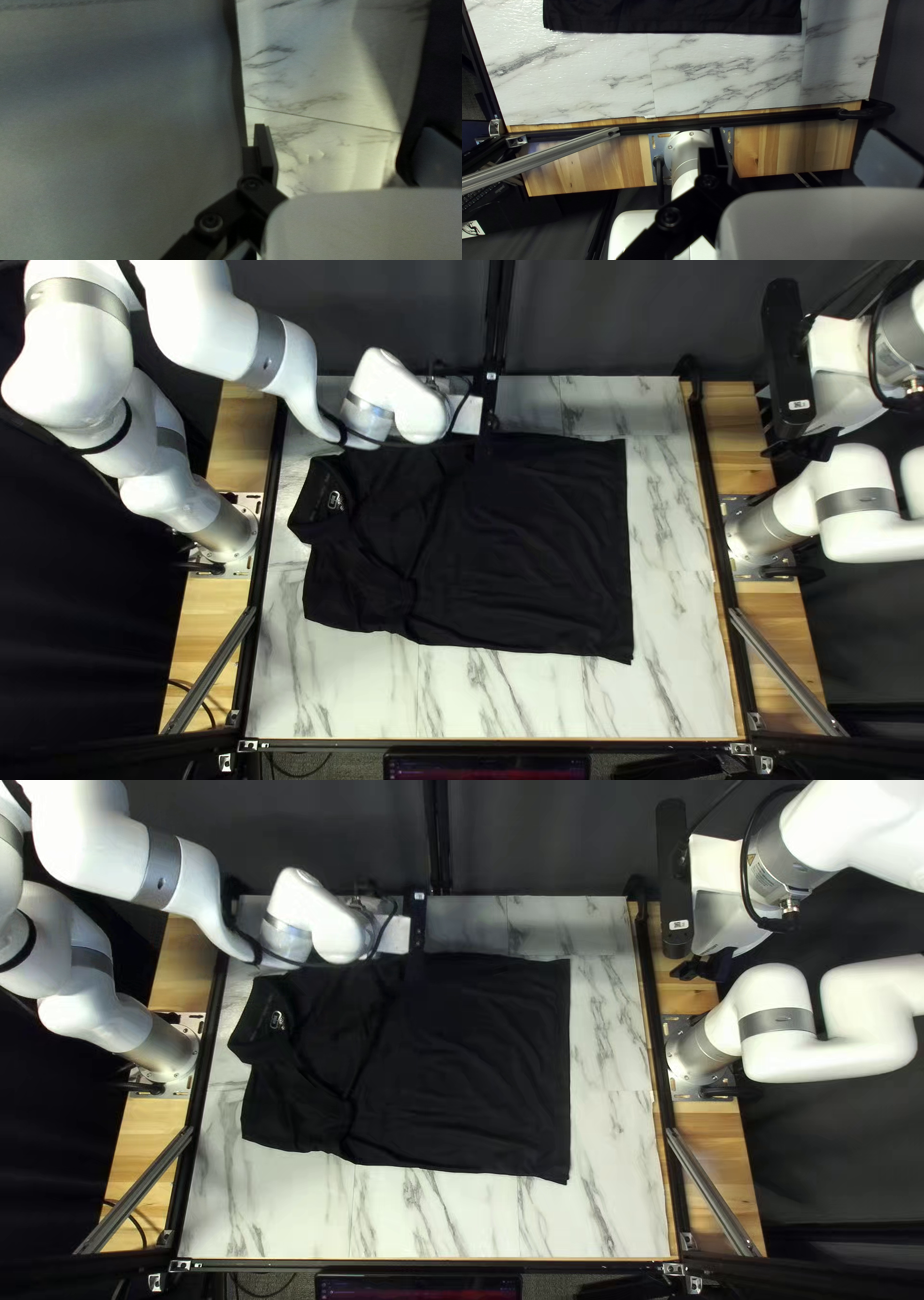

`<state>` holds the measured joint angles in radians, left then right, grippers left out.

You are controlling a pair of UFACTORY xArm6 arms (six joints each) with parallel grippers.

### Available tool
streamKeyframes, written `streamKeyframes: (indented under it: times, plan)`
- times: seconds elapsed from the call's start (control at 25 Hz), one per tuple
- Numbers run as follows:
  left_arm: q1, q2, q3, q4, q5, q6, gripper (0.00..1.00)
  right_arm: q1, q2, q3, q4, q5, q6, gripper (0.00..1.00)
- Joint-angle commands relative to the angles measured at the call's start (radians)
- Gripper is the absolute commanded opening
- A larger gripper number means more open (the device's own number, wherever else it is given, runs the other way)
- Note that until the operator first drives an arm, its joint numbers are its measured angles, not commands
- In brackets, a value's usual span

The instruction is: Fold t-shirt

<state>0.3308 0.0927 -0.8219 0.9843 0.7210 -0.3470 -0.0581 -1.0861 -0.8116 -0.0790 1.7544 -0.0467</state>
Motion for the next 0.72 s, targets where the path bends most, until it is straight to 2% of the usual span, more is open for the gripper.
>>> streamKeyframes:
  times: [0.04,0.28,0.36,0.48,0.6,0.72]
  plan:
    - [-0.003,-0.012,-0.007,-0.021,0.011,0.030,0.57,0.000,0.000,0.000,0.000,0.000,0.000,1.00]
    - [0.021,-0.023,-0.020,-0.025,0.018,0.075,0.59,0.000,0.000,0.000,0.000,0.000,0.000,1.00]
    - [0.027,-0.009,-0.027,-0.026,0.011,0.079,0.71,0.000,0.000,0.000,0.000,0.000,0.000,1.00]
    - [0.035,0.011,-0.033,-0.032,-0.004,0.081,0.80,0.000,0.000,0.000,0.000,0.000,0.000,1.00]
    - [0.025,-0.017,-0.012,-0.051,-0.002,0.095,1.00,0.000,0.000,0.000,0.000,0.000,0.000,1.00]
    - [-0.012,-0.105,0.047,-0.079,0.017,0.110,1.00,0.000,0.000,0.000,0.000,0.000,0.000,1.00]
